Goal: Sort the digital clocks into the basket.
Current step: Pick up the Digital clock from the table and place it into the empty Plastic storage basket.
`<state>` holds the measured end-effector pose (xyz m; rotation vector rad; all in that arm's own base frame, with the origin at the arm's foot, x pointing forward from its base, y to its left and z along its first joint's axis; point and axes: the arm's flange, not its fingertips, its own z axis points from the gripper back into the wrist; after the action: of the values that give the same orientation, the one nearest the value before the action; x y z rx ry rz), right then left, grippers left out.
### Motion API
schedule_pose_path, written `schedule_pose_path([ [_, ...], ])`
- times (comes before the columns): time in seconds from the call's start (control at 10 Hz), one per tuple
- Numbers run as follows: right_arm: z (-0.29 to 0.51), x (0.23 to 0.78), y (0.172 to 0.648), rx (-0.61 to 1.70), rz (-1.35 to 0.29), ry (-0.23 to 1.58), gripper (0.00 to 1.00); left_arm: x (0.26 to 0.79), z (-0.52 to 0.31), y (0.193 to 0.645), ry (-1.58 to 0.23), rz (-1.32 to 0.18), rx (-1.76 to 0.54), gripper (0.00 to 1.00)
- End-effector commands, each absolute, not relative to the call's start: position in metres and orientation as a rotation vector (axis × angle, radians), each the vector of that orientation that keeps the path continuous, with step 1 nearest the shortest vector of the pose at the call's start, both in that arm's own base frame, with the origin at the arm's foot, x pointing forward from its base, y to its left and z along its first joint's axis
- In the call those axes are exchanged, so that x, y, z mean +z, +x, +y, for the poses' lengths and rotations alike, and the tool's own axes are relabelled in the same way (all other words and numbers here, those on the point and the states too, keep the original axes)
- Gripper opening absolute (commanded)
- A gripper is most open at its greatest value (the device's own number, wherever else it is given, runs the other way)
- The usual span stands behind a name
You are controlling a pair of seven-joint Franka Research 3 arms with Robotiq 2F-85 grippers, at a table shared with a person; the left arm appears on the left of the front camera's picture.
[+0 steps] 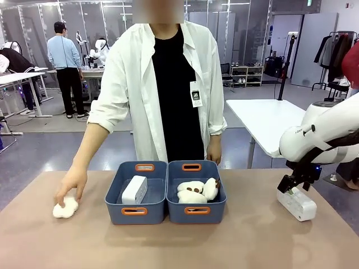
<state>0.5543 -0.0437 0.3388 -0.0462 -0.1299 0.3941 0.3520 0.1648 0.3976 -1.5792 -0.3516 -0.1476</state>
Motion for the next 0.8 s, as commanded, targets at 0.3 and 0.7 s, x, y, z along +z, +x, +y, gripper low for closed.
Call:
schedule_pose_path([
  [0.3,-0.022,0.355,0.537,0.498,-0.173,0.078,1.00,0.400,0.166,0.355,-1.577,-0.361,-0.151,1.00],
  [0.7,-0.030,0.341,0.544,0.432,-0.108,0.028,1.00,0.400,0.166,0.355,-1.577,-0.361,-0.151,1.00],
])
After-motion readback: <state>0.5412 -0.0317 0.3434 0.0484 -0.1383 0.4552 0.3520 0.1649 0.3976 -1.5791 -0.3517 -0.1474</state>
